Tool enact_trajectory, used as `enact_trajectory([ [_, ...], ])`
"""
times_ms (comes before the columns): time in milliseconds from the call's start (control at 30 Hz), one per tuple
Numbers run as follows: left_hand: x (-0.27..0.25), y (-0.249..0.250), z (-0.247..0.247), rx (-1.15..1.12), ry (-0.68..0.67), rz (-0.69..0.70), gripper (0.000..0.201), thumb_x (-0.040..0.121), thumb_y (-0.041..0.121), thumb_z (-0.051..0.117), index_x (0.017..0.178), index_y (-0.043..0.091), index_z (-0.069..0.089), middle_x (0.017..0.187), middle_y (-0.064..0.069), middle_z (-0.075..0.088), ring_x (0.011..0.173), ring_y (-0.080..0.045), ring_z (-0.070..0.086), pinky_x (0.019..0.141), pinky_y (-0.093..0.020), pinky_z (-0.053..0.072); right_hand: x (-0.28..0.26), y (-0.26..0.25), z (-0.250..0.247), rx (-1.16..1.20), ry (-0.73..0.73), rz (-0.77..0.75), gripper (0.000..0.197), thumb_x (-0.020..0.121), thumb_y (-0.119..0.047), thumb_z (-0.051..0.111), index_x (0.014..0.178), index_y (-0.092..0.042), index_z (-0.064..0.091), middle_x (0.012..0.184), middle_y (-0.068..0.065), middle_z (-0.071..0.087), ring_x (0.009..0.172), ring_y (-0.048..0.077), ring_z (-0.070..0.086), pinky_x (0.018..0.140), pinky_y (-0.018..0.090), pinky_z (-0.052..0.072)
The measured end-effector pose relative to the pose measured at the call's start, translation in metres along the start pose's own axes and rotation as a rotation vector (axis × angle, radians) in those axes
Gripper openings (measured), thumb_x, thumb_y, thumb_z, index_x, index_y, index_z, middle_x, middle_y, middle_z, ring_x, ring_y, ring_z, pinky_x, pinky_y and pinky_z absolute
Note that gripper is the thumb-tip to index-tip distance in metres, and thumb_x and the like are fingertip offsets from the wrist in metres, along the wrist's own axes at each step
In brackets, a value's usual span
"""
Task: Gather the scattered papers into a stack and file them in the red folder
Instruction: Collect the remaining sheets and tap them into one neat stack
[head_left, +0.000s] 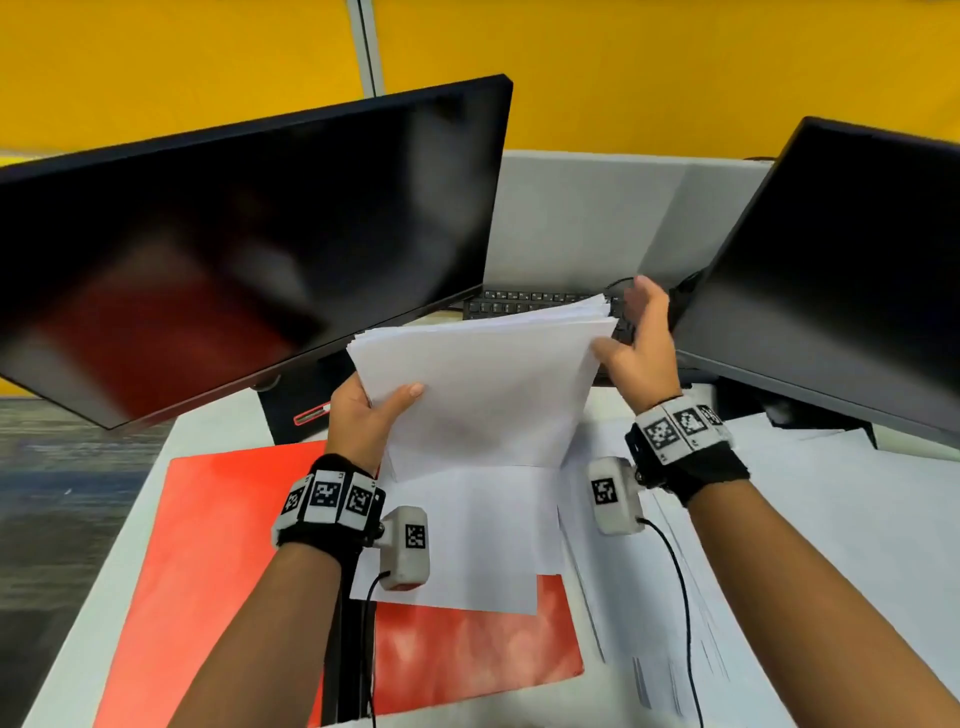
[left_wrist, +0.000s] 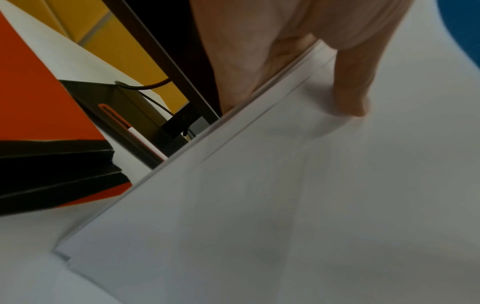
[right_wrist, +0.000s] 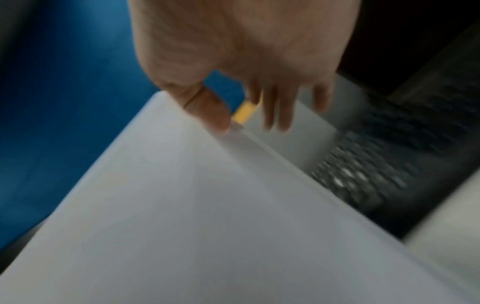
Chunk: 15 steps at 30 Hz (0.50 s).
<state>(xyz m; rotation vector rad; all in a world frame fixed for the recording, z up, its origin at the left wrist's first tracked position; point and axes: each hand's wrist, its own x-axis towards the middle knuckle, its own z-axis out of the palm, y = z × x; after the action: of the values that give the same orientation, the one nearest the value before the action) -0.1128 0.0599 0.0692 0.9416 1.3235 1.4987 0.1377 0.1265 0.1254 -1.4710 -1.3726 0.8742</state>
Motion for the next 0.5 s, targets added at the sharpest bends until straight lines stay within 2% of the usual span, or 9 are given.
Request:
enact_trajectory([
  [67,-0.001,0.001,0.000,-0.022,-0.005,-0.016,0.033,0.074,0.000,0.070,0.104,0.010,0.063,0.091,0.003,0.074,0.081,-0.007,0.070,0.070,-0.021,0.054,-0.005,0.013,0.006,0.234,-0.167,0.135,0.076,0.057,-0.001,0.047,0.133,-0.010,0.041,0.115,0.002,0.057,0.107,0.018,0.054,0.092,0.034,0.048],
  [133,-0.003,0.005,0.003,-0.053,-0.014,-0.019,0.042,0.074,0.000,0.068,0.114,-0.001,0.058,0.094,0.000,0.072,0.082,-0.007,0.070,0.070,-0.020,0.055,-0.010,0.022,0.014,0.277,-0.220,0.148,0.066,0.054,0.002,0.046,0.118,-0.011,0.052,0.096,-0.001,0.062,0.090,0.012,0.058,0.076,0.023,0.048],
  [233,-0.006,0.013,0.008,-0.080,-0.006,-0.003,0.057,0.070,0.006,0.072,0.122,-0.004,0.051,0.105,-0.011,0.068,0.092,-0.015,0.069,0.077,-0.026,0.056,-0.014,0.025,0.024,0.417,-0.198,0.151,0.062,0.053,0.003,0.046,0.113,-0.009,0.053,0.088,0.000,0.064,0.075,0.003,0.063,0.068,0.019,0.050],
  [300,-0.005,0.018,0.011,-0.081,0.026,-0.004,0.061,0.069,0.007,0.074,0.124,-0.003,0.050,0.113,-0.018,0.065,0.099,-0.024,0.066,0.085,-0.033,0.056,-0.017,0.022,0.029,0.494,-0.182,0.130,0.062,0.057,0.008,0.045,0.116,-0.009,0.049,0.091,0.000,0.063,0.074,-0.001,0.064,0.068,0.015,0.051],
  [400,0.000,0.022,0.016,-0.041,0.093,0.008,0.043,0.077,0.001,0.071,0.117,0.002,0.056,0.110,-0.016,0.067,0.100,-0.028,0.065,0.089,-0.041,0.053,-0.020,0.019,0.035,0.482,-0.133,0.066,0.054,0.070,0.018,0.044,0.117,-0.010,0.047,0.093,-0.001,0.061,0.078,-0.003,0.063,0.075,0.017,0.050],
  [500,0.004,0.021,0.018,0.029,0.148,0.048,0.037,0.081,0.003,0.068,0.116,0.011,0.056,0.108,-0.008,0.066,0.100,-0.024,0.064,0.089,-0.037,0.053,-0.025,0.022,0.038,0.447,-0.109,0.014,0.047,0.074,0.009,0.047,0.113,-0.017,0.046,0.104,0.003,0.059,0.094,0.010,0.060,0.089,0.027,0.049],
])
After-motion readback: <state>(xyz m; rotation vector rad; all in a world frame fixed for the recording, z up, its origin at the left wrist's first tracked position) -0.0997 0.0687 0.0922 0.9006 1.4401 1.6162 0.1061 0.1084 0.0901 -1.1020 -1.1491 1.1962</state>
